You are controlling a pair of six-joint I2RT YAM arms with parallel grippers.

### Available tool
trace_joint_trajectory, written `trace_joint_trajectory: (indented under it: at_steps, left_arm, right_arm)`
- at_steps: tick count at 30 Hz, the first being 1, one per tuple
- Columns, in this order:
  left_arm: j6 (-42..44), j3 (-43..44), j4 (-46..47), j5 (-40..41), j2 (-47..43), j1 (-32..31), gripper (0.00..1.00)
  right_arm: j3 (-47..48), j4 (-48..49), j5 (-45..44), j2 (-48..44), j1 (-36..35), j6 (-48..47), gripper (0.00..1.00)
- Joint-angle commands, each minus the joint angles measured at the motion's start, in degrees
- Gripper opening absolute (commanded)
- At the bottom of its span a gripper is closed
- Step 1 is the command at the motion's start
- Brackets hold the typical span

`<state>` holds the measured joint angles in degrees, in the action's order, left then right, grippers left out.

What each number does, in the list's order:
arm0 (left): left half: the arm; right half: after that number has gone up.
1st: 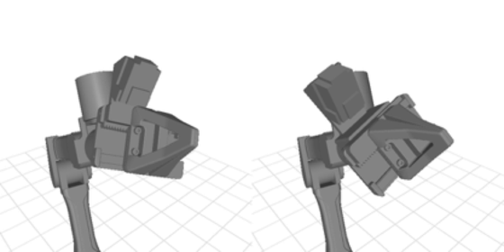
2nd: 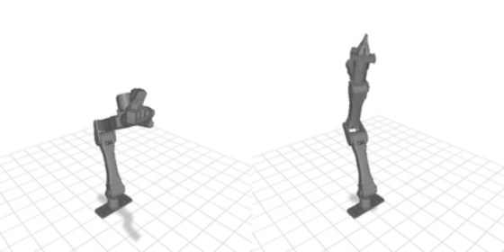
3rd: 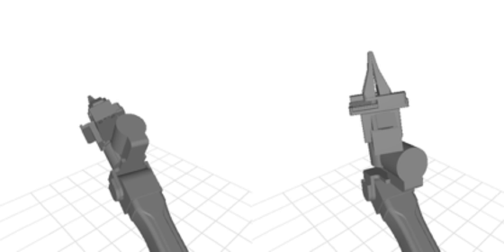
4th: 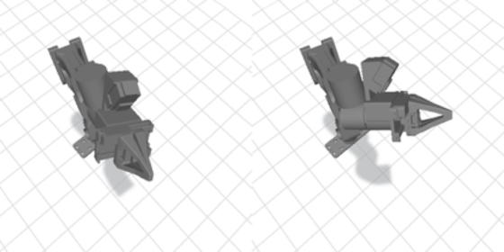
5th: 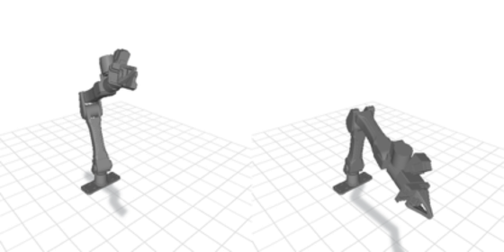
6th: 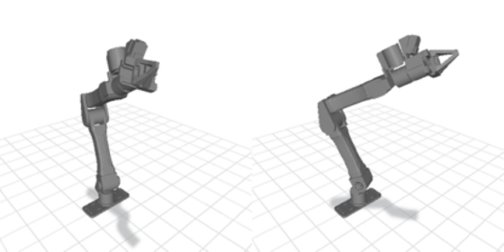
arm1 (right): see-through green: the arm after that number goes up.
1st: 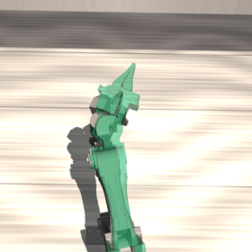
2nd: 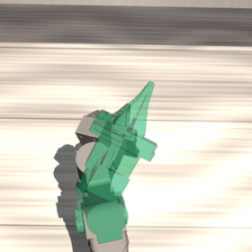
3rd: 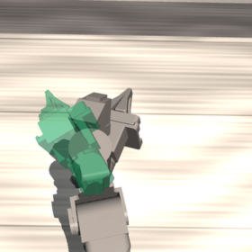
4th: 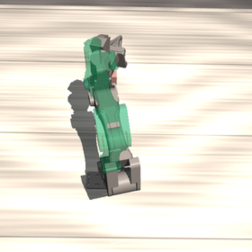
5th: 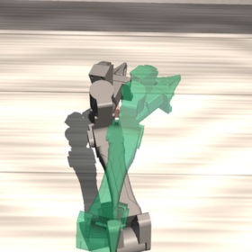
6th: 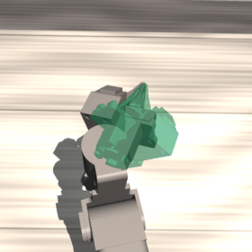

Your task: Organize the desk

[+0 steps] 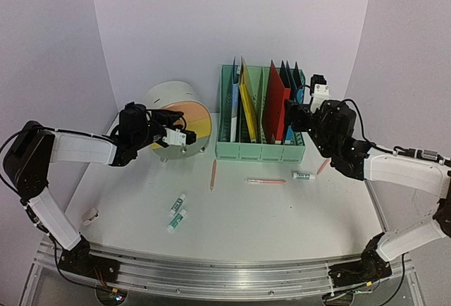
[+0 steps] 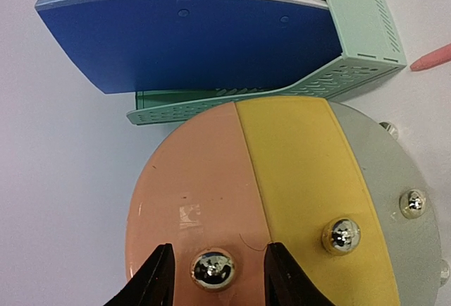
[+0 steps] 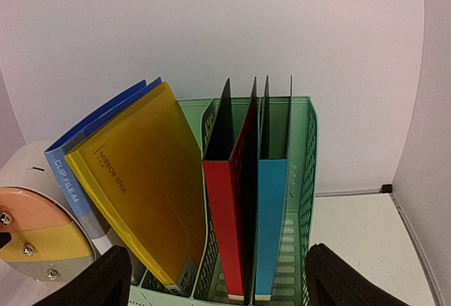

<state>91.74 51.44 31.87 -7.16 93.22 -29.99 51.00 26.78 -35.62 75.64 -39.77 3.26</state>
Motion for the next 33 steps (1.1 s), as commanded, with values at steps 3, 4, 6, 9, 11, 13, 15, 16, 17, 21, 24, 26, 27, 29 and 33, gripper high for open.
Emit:
trace_joint_trajectory:
  at_steps: [3,4,6,9,11,13,15,16,17,21,24,26,27,29,33]
  left_arm:
    - [0.45,3.03,2.42,0.82,1.00,0.90,0.40]
    - [0.41,2.98,2.40,0.77,1.02,0.97,0.39]
    - [0.57,2.92,2.10,0.60,1.17,0.98,0.35]
    - [1.01,2.96,1.69,0.26,1.69,1.06,0.33]
    - [0.92,3.53,1.70,0.31,2.26,1.17,0.30]
    - [0.89,4.05,1.63,0.32,2.71,1.25,0.22]
    - [0.89,4.17,1.63,0.28,2.82,1.32,0.16]
    - [0.92,4.09,1.65,0.18,2.72,1.33,0.15]
    - [0.97,3.88,1.67,0.00,2.51,1.34,0.14]
    - [1.40,2.00,1.71,-1.32,1.07,1.29,0.06]
    - [1.58,-0.55,0.95,-3.06,-1.24,0.69,0.00]
    - [0.94,-1.61,-1.28,-3.91,-3.77,-0.72,0.00]
    - [0.78,-2.14,-2.76,-3.98,-4.65,-1.38,0.00]
    - [0.76,-3.32,-5.08,-3.99,-6.87,-3.11,0.00]
    - [-0.17,-5.60,-8.04,-2.70,-9.77,-5.65,0.00]
  right_arm:
    - [2.34,0.90,0.57,-1.05,0.22,-0.80,0.87]
    - [2.35,0.91,0.50,-1.09,0.22,-0.89,0.87]
    - [2.45,0.89,0.58,-1.20,0.23,-1.10,0.87]
    - [2.60,0.90,0.48,-1.41,0.28,-1.55,0.87]
    - [2.61,0.89,0.29,-1.75,0.27,-1.81,0.87]
    - [2.46,0.89,0.13,-2.13,0.27,-1.98,0.87]
    - [2.23,0.89,-0.08,-2.65,0.30,-2.06,0.87]
    - [2.08,0.90,-0.25,-3.00,0.30,-2.06,0.87]
    - [1.91,0.87,-0.35,-3.25,0.30,-2.09,0.87]
    - [1.61,0.86,-1.01,-4.11,0.28,-2.39,0.87]
    - [1.64,0.86,-0.77,-4.22,0.25,-2.47,0.87]
    - [1.64,0.90,-0.73,-4.18,0.30,-2.47,0.87]
    - [1.64,0.91,-0.73,-4.18,0.31,-2.43,0.87]
    - [1.56,0.90,-0.58,-4.22,0.31,-2.28,0.87]
    - [1.30,0.86,-0.23,-4.32,0.31,-1.90,0.87]
